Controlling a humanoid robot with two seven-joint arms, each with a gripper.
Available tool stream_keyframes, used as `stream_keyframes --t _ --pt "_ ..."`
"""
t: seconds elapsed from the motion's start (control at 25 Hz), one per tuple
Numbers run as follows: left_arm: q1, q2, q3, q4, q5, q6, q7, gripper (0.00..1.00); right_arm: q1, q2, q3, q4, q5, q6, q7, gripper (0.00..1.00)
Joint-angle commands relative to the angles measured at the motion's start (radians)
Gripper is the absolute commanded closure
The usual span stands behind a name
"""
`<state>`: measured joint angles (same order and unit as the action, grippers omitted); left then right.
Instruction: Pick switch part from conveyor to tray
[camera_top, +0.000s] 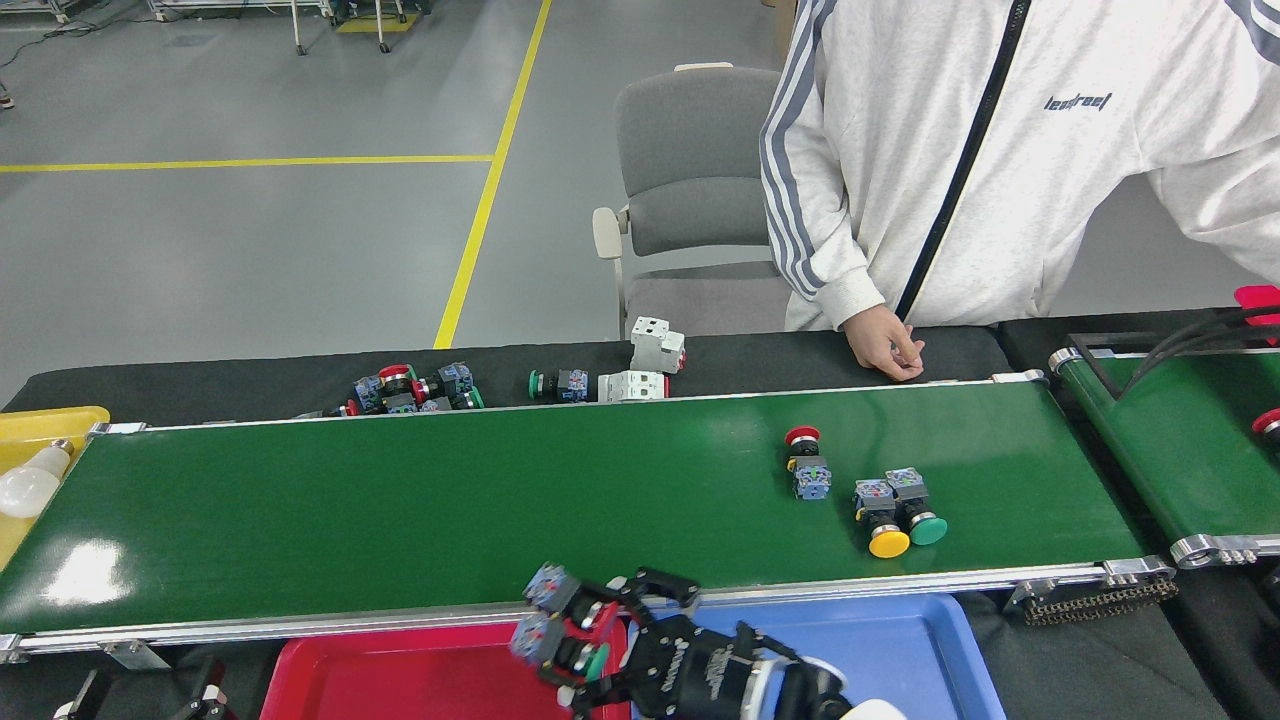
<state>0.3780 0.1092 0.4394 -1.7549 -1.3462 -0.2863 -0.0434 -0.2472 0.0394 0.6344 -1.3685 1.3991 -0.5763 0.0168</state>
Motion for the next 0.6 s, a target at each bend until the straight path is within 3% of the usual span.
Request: stream_keyframes --t 0.0,0.2,0.24,0.32,0.4,0.44,0.56 --pt "-0.010 0.010 0.001 -0.012 0.002 -0.001 0.007 0.00 -0.020 0.011 -0.002 -0.003 0.001 -0.005 -0.012 0.00" --pt "-0.007 0.012 0.008 -0.014 0.002 -0.001 0.008 0.00 -0.003 -0.003 -0.030 -0.040 -0.012 0.000 -0.011 0.00" --pt "-0.001 0.012 0.013 -0.015 0.002 -0.001 0.008 0.00 0.019 -0.019 -0.076 -0.077 -0.022 0.006 -0.008 0.00" --pt "-0.001 0.013 0.013 -0.018 0.002 -0.001 0.007 0.00 0.140 -0.041 -0.237 -0.178 -0.035 0.046 -0.004 0.00" --pt "-0.001 0.015 0.013 -0.017 0.002 -0.002 0.007 0.00 0.255 -0.024 -0.378 -0.247 -0.034 0.170 -0.004 0.01" --pt "-0.001 0.015 0.013 -0.017 0.002 -0.004 0.007 0.00 0.315 0.002 -0.444 -0.271 -0.034 0.294 -0.011 0.01" --pt "-0.002 0.018 0.012 -0.018 0.006 -0.011 0.007 0.00 0.373 0.019 -0.506 -0.273 -0.035 0.596 -0.080 0.01"
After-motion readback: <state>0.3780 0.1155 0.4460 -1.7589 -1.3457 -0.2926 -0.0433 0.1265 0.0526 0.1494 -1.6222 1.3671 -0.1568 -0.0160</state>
